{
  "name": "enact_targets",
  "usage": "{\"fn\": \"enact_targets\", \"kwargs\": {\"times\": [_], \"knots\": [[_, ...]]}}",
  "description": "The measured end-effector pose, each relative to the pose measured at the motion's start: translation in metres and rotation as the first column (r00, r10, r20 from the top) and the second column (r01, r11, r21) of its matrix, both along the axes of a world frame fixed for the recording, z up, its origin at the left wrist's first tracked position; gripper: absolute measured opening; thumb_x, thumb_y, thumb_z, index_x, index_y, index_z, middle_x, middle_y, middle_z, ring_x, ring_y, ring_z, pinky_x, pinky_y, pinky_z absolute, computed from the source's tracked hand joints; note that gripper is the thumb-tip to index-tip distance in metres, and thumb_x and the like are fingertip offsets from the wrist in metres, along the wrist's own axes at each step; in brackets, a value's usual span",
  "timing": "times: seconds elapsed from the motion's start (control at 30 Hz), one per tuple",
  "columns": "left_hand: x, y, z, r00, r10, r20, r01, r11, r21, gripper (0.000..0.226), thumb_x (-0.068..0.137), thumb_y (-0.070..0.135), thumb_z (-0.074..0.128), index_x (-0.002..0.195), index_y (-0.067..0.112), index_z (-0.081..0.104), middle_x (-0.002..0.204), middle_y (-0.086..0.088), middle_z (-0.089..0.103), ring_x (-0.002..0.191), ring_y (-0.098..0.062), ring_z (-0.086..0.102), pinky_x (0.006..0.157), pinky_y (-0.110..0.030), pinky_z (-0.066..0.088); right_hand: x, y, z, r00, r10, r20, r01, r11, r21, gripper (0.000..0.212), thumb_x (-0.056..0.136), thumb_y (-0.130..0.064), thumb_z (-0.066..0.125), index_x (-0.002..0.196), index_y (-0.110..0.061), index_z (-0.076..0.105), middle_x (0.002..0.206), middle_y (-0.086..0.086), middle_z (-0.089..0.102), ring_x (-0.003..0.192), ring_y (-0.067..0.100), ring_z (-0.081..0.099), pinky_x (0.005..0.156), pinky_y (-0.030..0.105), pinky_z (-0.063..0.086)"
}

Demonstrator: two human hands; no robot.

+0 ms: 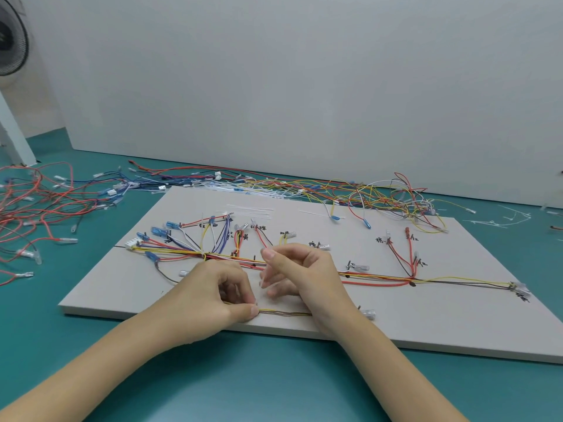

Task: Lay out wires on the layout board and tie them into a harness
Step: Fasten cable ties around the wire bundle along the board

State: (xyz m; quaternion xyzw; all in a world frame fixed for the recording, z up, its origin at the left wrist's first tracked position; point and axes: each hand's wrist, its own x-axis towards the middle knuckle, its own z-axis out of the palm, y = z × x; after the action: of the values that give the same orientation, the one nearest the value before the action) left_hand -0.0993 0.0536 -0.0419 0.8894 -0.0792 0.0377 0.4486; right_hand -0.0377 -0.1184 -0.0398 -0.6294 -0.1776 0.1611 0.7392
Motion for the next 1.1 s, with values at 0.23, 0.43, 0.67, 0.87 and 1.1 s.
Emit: {"fn": "enact_targets", "kwargs": {"times": [0.23, 0.43, 0.67, 0.87, 1.1], "knots": [[0.025, 0.03, 0.048, 0.995, -0.057, -0.086, 0.064, 0.995, 0.074, 0.035, 0.059, 0.065, 0.079, 0.081, 0.038, 0.076, 0.07, 0.011, 0.07, 0.058, 0.002, 0.055, 0.053, -0.013, 0.043, 0.002, -0.001, 0.003, 0.997, -0.032, -0.071, 0.036, 0.998, 0.057, 0.024, 0.091, -0.02, 0.063, 0.106, -0.001, 0.065, 0.072, 0.008, 0.066, 0.067, 0.019, 0.063, 0.057, 0.025, 0.053], [0.114, 0.074, 0.056, 0.912, 0.356, 0.206, -0.384, 0.915, 0.121, 0.007, 0.086, 0.024, 0.073, 0.086, 0.019, 0.077, 0.075, 0.008, 0.07, 0.064, -0.002, 0.056, 0.059, -0.023, 0.043, 0.004, -0.005, 0.008, 0.996, -0.091, 0.014, 0.09, 0.995, 0.048, 0.018, 0.096, -0.011, 0.055, 0.102, 0.002, 0.066, 0.074, 0.012, 0.064, 0.065, 0.02, 0.062, 0.056, 0.028, 0.054], [0.161, 0.093, 0.017, 0.955, 0.295, 0.031, -0.28, 0.862, 0.422, 0.015, 0.086, 0.019, 0.072, 0.1, 0.018, 0.076, 0.098, -0.004, 0.071, 0.085, -0.017, 0.063, 0.076, -0.025, 0.041, 0.008, -0.016, 0.014, 0.968, -0.24, 0.07, 0.236, 0.97, 0.065, 0.019, 0.094, -0.002, 0.049, 0.091, 0.004, 0.066, 0.065, 0.012, 0.061, 0.058, 0.022, 0.058, 0.05, 0.03, 0.052], [0.163, 0.092, 0.014, 0.946, 0.309, 0.098, -0.323, 0.875, 0.359, 0.005, 0.085, 0.011, 0.073, 0.086, 0.013, 0.078, 0.08, 0.0, 0.07, 0.073, -0.007, 0.057, 0.073, -0.025, 0.04, 0.007, -0.013, 0.012, 0.965, -0.248, 0.085, 0.245, 0.969, 0.041, 0.02, 0.093, 0.0, 0.049, 0.087, 0.001, 0.067, 0.063, 0.01, 0.061, 0.055, 0.02, 0.057, 0.049, 0.029, 0.05], [0.162, 0.096, 0.012, 0.937, 0.336, 0.1, -0.349, 0.878, 0.328, 0.005, 0.086, 0.012, 0.071, 0.083, 0.016, 0.074, 0.072, 0.01, 0.062, 0.074, -0.008, 0.054, 0.067, -0.024, 0.038, 0.011, -0.016, 0.014, 0.957, -0.282, 0.071, 0.281, 0.959, 0.021, 0.023, 0.093, 0.001, 0.047, 0.085, 0.0, 0.068, 0.062, 0.011, 0.061, 0.049, 0.018, 0.055, 0.043, 0.026, 0.046]]}}
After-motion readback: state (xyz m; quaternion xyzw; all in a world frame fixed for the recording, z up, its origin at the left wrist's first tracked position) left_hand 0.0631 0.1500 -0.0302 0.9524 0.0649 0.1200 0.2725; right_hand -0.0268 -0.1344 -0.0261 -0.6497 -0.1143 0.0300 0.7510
